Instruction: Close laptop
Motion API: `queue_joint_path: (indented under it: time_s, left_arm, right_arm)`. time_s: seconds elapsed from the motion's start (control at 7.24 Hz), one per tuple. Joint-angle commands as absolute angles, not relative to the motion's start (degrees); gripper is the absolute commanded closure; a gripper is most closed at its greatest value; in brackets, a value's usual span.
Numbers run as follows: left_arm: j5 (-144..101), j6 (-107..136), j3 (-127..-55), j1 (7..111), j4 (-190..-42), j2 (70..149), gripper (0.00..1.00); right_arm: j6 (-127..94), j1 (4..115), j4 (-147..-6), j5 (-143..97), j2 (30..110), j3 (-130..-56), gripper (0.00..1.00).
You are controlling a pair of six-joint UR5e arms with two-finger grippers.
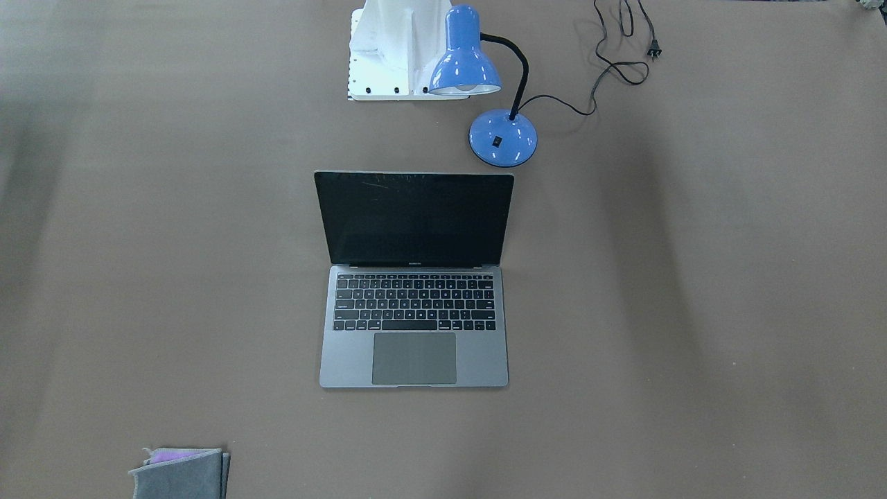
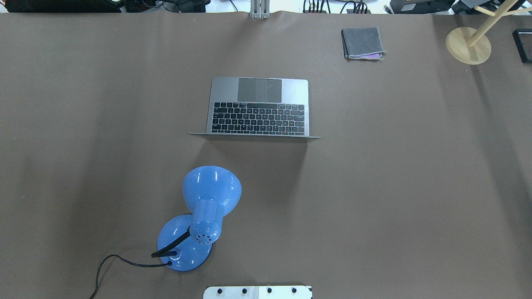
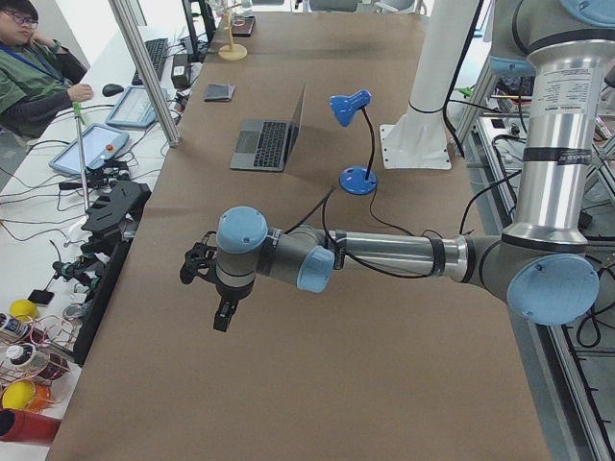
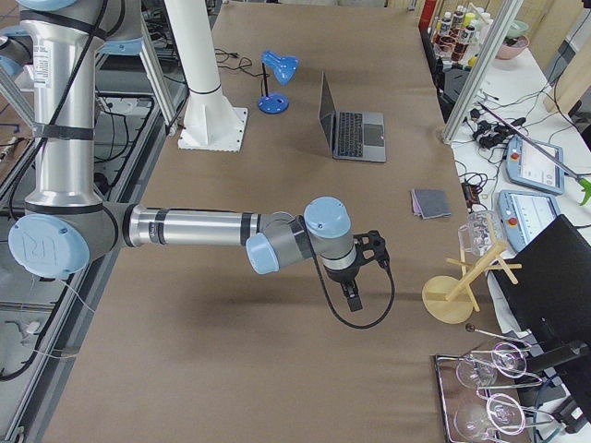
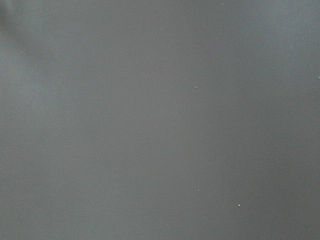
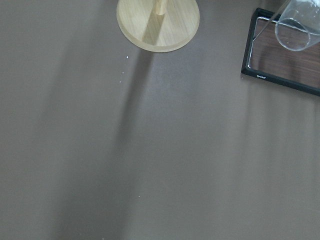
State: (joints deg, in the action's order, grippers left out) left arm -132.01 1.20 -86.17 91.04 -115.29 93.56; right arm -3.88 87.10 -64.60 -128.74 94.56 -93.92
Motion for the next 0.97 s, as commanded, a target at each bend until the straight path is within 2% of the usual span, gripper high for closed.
queue_joint_path:
  time_s: [0.0,0.41,0.55,0.83]
  left_arm:
    - [-131.9,1.1,-83.0,91.0,-122.4,94.7,0.02]
    - [-132.2,1.3,-83.8,91.0,-122.6,96.0,0.02]
    - [-132.2,1.1,-83.8,90.9,-123.9,96.1,0.02]
    - [-132.7,1.3,-83.4,89.6,-129.8,95.4,0.02]
  right_arm:
    - [-6.6,87.1,-56.0,-130.1,95.4,-92.3,0.00]
    - [-7.0,87.1,-47.0,-131.3,97.9,-91.9,0.00]
    - [-7.1,86.0,-47.6,-131.4,95.5,-91.7,0.00]
    - [-9.1,85.9,-46.7,-136.5,96.1,-91.8,0.00]
